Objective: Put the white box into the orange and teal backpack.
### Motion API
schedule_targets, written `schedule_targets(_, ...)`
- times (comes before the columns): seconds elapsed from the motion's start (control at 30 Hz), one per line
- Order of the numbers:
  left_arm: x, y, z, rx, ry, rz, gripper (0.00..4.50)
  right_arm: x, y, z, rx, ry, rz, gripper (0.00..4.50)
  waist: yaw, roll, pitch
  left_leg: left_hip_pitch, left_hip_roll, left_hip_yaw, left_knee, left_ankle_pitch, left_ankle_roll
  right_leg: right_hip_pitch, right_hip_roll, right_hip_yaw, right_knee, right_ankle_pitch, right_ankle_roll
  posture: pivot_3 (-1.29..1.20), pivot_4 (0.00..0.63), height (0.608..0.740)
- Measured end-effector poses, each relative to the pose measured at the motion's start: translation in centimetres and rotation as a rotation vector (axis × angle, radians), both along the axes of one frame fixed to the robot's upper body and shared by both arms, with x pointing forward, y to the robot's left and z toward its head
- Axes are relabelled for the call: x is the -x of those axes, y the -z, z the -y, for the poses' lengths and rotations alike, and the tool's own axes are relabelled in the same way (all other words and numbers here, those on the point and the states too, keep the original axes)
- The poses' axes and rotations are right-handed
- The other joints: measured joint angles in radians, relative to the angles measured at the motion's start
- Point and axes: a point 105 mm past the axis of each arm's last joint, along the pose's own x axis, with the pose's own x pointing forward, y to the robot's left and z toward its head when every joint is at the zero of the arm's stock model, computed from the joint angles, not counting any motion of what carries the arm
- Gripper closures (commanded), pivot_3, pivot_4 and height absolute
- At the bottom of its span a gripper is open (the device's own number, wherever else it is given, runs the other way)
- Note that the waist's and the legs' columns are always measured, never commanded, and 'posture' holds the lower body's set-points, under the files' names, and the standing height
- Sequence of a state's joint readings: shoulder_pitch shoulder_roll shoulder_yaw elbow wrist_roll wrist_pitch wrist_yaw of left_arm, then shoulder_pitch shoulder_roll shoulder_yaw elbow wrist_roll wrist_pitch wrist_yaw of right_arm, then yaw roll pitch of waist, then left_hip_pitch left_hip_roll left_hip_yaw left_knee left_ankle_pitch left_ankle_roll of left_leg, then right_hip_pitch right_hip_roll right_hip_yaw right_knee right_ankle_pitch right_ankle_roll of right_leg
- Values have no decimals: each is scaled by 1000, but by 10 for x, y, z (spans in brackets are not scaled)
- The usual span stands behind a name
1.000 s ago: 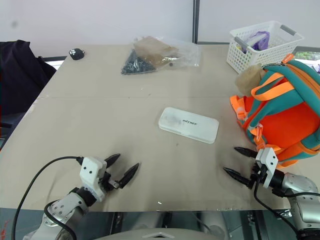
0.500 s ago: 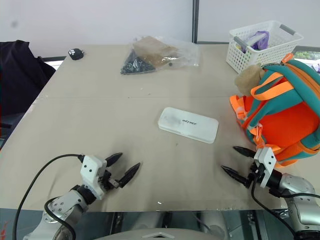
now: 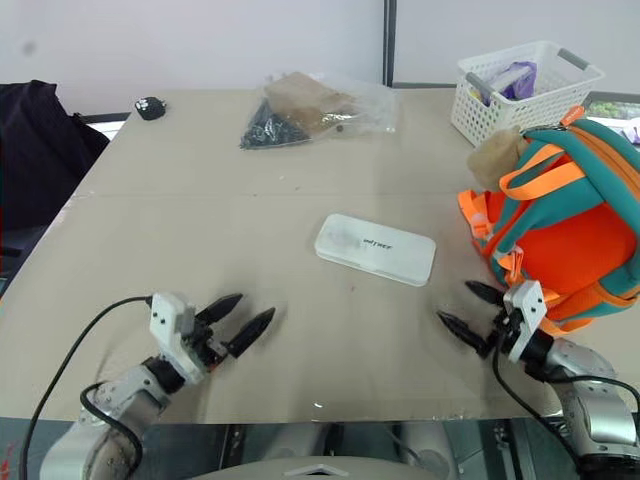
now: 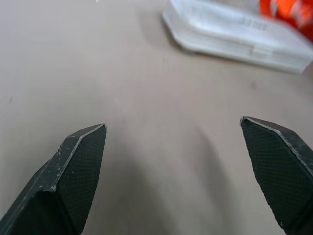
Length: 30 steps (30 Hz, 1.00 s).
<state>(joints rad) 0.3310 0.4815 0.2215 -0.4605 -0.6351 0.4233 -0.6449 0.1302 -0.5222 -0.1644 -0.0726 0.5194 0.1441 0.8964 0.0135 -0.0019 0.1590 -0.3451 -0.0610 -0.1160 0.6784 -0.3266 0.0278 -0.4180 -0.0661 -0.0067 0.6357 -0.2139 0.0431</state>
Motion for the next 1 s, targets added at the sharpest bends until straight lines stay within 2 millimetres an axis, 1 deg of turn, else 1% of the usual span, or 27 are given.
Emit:
schedule_targets(0.03, -2, -6, -2, 5, 28, -4, 0, -5, -3, 1, -15, 26, -7, 31, 0, 0, 0, 0, 0, 0, 0, 2, -3, 0, 0, 0, 0, 0, 0, 0, 150, 740)
schedule_targets(0.07, -3, -7, -3, 1, 34, -3, 0, -6, -4, 1, -19, 30, -7, 418, 0, 0, 0, 0, 0, 0, 0, 2, -3, 0, 0, 0, 0, 0, 0, 0, 150, 740)
schedule_targets(0.1, -5, -12, -4, -4, 79, -9, 0, -11, -8, 2, -40, 69, -10, 556, 0, 0, 0, 0, 0, 0, 0, 2, -4, 0, 0, 0, 0, 0, 0, 0, 150, 740)
schedule_targets(0.13, -6, -13, -6, -16, 95, -13, 0, -14, -9, 1, -51, 82, -9, 862, 0, 0, 0, 0, 0, 0, 0, 2, -4, 0, 1, -1, 0, 0, 0, 0, 150, 740)
schedule_targets(0.2, -16, -15, -17, -64, 128, -21, 0, -21, -13, 1, -75, 133, 4, 1884, 1, 1, 1, 0, 0, 0, -1, 2, -4, -1, 1, 0, 0, 0, 0, 0, 150, 740)
schedule_targets(0.27, -32, -19, -26, -73, 146, -31, 0, -27, -14, -1, -99, 183, 9, 2873, 1, 2, 1, 0, -1, -1, -1, 2, -4, -1, 3, -1, 0, 0, 0, 0, 150, 740)
schedule_targets(0.3, -39, -21, -27, -68, 177, -41, 0, -29, -14, -2, -104, 211, 10, 3488, 1, 2, 1, 0, -1, -1, -2, 2, -4, -1, 4, -1, 0, 0, 0, 0, 150, 740)
schedule_targets(0.33, -43, -23, -27, -66, 196, -48, 0, -31, -14, -4, -107, 224, 12, 3987, 0, 2, 1, 0, -2, -1, -2, 2, -4, -1, 4, -1, 0, 0, 0, 0, 150, 740)
schedule_targets(0.37, -51, -26, -24, -39, 243, -76, 0, -34, -14, -6, -95, 256, 20, 4346, -1, 2, 1, 0, -2, -1, -2, 2, -4, -1, 5, -2, 0, 0, 0, 0, 150, 740)
schedule_targets(0.4, -58, -28, -22, -12, 275, -105, 0, -36, -14, -9, -83, 271, 26, 4478, -1, 2, 1, 0, -3, -1, -2, 3, -4, -2, 5, -3, 1, 0, 0, 0, 150, 740)
schedule_targets(0.47, -73, -34, -15, 79, 331, -185, 0, -41, -13, -17, -35, 290, 49, 4478, -3, 1, 1, 0, -4, 0, -2, 3, -4, -3, 5, -2, 2, 0, 0, 0, 150, 740)
schedule_targets(0.53, -96, -44, -6, 193, 358, -307, 0, -46, -12, -32, 30, 286, 82, 4478, -6, -1, 2, 0, -5, 0, -1, 4, -5, -5, 5, -1, 5, 0, 0, 0, 150, 740)
schedule_targets(0.57, -100, -46, -4, 216, 360, -325, 0, -47, -11, -35, 40, 281, 90, 4478, -9, -1, 1, 0, -5, 0, -1, 4, -5, -5, 5, -1, 6, 0, 0, 0, 150, 740)
schedule_targets(0.6, -117, -49, 5, 292, 351, -397, 0, -49, -9, -37, 73, 290, 112, 4478, -10, -1, 1, 0, -6, 0, -1, 4, -6, -5, 5, -1, 7, 0, 0, 0, 150, 740)
schedule_targets(0.7, -138, -50, 20, 381, 331, -531, 0, -52, -7, -44, 100, 292, 154, 4478, -24, -4, 1, -1, -6, -1, -1, 4, -7, -7, 6, -1, 7, 0, 0, 0, 150, 740)
schedule_targets(0.8, -147, -50, 35, 388, 352, -612, 0, -51, -6, -51, 114, 273, 197, 4478, -43, -4, 1, -1, -6, 0, -3, 4, -7, -10, 6, 3, 7, 0, 0, 0, 150, 740)
schedule_targets(0.87, -150, -40, 42, 329, 348, -669, 0, -52, -6, -54, 126, 265, 221, 4478, -52, -4, 1, -1, -6, 1, -3, 4, -7, -11, 7, 4, 7, 0, 0, 0, 150, 740)
schedule_targets(1.0, -156, -38, 49, 231, 371, -679, 0, -54, -6, -58, 143, 259, 249, 4478, -51, -4, 0, 0, -6, 0, -4, 5, -8, -11, 7, 5, 9, 1, 0, 0, 150, 740)
